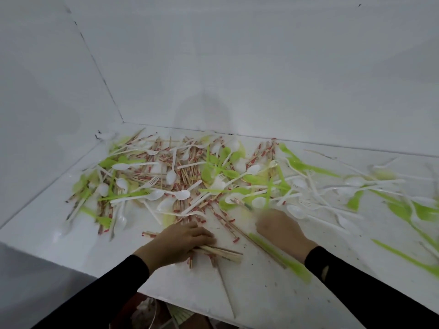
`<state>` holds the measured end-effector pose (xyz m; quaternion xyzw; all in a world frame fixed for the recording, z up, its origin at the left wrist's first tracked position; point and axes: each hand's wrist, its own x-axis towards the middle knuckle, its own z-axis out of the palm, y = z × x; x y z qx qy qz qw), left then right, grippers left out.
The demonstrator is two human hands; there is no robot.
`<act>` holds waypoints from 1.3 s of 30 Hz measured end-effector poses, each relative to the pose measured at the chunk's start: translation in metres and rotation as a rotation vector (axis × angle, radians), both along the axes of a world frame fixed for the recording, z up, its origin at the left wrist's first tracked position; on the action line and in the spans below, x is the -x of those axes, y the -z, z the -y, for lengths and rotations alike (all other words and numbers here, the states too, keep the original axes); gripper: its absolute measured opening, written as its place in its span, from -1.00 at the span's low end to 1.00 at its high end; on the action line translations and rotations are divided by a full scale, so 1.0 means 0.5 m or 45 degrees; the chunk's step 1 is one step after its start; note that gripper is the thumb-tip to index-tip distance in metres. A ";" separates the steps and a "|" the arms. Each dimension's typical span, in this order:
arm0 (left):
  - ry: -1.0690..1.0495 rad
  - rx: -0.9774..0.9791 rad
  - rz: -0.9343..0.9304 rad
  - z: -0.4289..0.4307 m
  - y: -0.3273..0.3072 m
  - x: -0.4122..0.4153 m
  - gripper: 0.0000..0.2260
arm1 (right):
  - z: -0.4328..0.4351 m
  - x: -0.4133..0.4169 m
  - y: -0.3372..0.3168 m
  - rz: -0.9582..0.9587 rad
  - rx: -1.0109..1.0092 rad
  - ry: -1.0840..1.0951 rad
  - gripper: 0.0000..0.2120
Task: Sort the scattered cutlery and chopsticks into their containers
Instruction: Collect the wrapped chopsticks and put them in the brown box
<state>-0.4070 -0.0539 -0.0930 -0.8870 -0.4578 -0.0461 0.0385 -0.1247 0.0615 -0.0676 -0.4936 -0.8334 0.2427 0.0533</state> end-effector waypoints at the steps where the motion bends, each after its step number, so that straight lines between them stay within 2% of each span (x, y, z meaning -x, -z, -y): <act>1: 0.005 0.000 0.004 -0.001 0.007 -0.003 -0.59 | 0.009 0.014 0.002 -0.013 0.004 -0.040 -0.74; 4: 0.029 -0.039 -0.024 -0.005 0.021 -0.008 -0.64 | 0.035 0.068 0.012 -0.003 -0.016 -0.170 -0.67; 8: 0.029 -0.050 -0.041 -0.006 0.019 -0.008 -0.65 | 0.040 0.122 0.027 0.031 -0.048 -0.194 -0.60; 13: 0.089 -0.105 0.020 -0.007 0.009 -0.012 -0.81 | 0.020 0.140 0.030 0.168 -0.127 -0.181 -0.71; 18: 0.088 -0.167 0.057 -0.018 0.006 -0.015 -0.85 | -0.006 0.136 0.018 0.256 -0.112 -0.121 -0.75; 21: -0.096 -0.240 0.248 -0.030 -0.019 -0.026 -0.82 | -0.017 0.125 0.010 0.318 -0.089 -0.153 -0.74; 24: -0.373 -0.317 0.594 -0.054 -0.058 -0.030 -0.85 | -0.026 0.112 0.006 0.226 -0.046 -0.074 -0.80; 25: -0.452 -0.327 0.715 -0.065 -0.073 -0.030 -0.87 | -0.029 0.109 -0.001 0.255 -0.077 -0.058 -0.86; 27: -0.561 -0.342 0.891 -0.089 -0.099 -0.029 -0.84 | -0.035 0.102 -0.005 0.309 -0.119 -0.053 -0.84; 30: -0.616 -0.301 1.019 -0.120 -0.124 -0.028 -0.77 | -0.048 0.086 -0.015 0.285 -0.108 -0.033 -0.74; 33: -0.662 -0.186 1.171 -0.133 -0.143 -0.046 -0.89 | -0.067 0.062 -0.028 0.272 -0.030 -0.076 -0.69; 36: -0.711 -0.052 1.465 -0.142 -0.165 -0.074 -0.88 | -0.092 0.038 -0.050 0.257 0.075 -0.105 -0.72; 39: -0.694 -0.073 1.495 -0.156 -0.170 -0.085 -0.78 | -0.112 0.008 -0.082 0.063 0.218 -0.112 -0.85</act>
